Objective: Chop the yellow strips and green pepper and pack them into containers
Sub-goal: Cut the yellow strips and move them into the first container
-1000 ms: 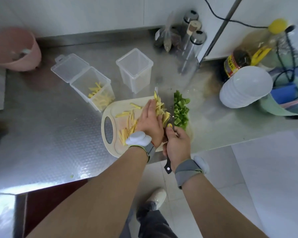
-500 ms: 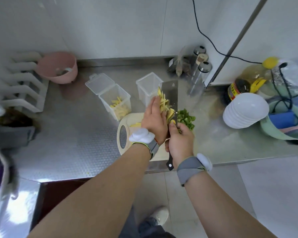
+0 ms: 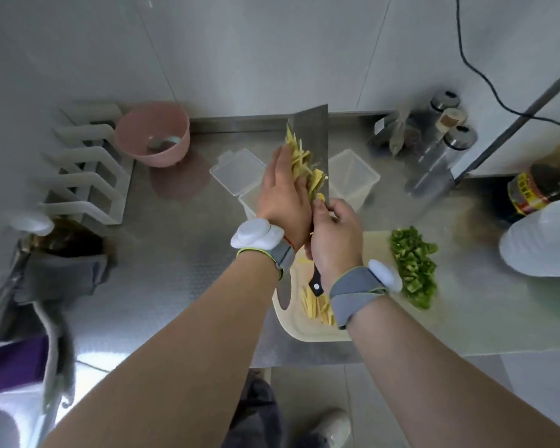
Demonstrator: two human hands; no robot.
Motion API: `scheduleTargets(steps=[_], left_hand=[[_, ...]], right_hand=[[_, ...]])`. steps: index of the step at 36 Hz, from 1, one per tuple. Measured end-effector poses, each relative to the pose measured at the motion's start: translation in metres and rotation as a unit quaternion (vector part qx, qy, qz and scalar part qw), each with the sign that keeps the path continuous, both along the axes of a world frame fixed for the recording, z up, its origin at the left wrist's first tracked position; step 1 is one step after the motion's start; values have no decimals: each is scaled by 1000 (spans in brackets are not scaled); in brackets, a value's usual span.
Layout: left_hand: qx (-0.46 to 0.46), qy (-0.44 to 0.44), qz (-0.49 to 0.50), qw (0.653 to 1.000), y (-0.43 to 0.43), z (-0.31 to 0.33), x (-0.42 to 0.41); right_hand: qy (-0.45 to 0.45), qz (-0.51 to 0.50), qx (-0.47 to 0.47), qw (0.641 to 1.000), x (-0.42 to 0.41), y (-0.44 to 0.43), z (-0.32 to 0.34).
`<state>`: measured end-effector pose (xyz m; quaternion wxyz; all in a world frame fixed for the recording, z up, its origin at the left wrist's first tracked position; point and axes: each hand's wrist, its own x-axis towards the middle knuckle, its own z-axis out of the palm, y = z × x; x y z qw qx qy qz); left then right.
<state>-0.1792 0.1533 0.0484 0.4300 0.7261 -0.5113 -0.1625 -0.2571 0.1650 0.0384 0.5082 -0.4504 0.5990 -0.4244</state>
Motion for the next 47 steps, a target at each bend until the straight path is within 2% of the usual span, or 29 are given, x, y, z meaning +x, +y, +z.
scheduleTargets(steps=[7, 15, 21, 31, 35, 40, 47], left_hand=[[-41, 9, -2, 999, -22, -12, 26], [-31, 162, 66, 984, -20, -38, 33], [-40, 201, 131, 970, -20, -35, 33], [-39, 129, 121, 983, -7, -35, 39], [-61, 87, 132, 986, -8, -34, 42], [-56, 76, 150, 984, -14, -28, 49], [20, 22, 180, 983, -23, -29, 64]], right_hand=[[12, -12, -30, 999, 30, -20, -10], [93, 6, -99, 991, 35, -19, -42], [126, 28, -135, 982, 33, -19, -59], [156, 38, -190, 969, 30, -18, -63], [145, 26, -200, 969, 29, -17, -60], [130, 7, -201, 971, 29, -17, -52], [116, -12, -198, 973, 26, -17, -46]])
